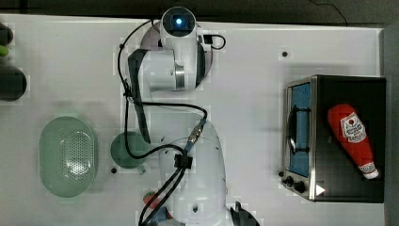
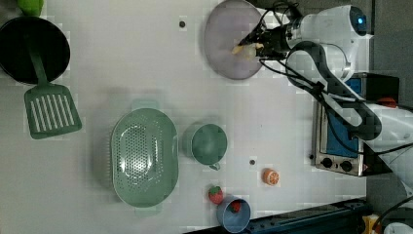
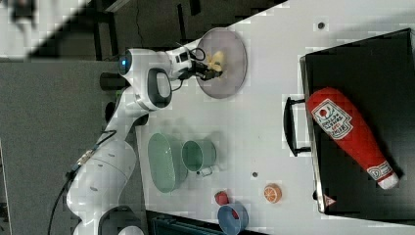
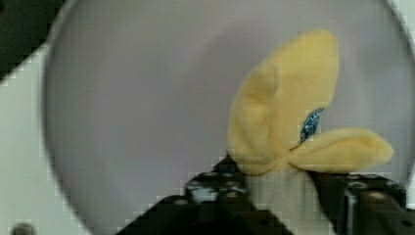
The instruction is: Pick banana from table and place on plate.
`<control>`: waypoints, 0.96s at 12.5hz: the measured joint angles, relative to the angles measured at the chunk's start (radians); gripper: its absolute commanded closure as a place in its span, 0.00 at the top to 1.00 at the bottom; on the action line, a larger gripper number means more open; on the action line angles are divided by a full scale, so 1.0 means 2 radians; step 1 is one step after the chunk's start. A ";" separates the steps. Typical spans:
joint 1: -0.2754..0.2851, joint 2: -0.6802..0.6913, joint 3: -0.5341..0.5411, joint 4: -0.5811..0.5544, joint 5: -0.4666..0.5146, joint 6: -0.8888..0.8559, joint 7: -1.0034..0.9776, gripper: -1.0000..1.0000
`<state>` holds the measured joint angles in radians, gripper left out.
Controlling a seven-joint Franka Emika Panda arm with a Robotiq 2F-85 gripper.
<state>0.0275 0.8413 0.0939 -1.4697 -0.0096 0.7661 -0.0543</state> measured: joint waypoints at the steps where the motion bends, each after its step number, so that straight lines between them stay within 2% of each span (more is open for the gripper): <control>1: 0.000 -0.004 0.002 0.008 0.005 -0.001 0.000 0.72; 3: 0.000 -0.008 0.005 0.026 0.015 -0.005 0.000 0.94; 4: 0.002 -0.014 0.005 0.025 0.012 -0.006 0.000 1.00; 8: 0.008 -0.054 0.000 0.017 0.015 -0.018 0.000 1.00; 12: 0.005 -0.157 -0.010 -0.040 0.008 -0.134 0.000 1.00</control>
<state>0.0379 0.5264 0.0733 -1.5488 0.0065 0.4978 -0.0541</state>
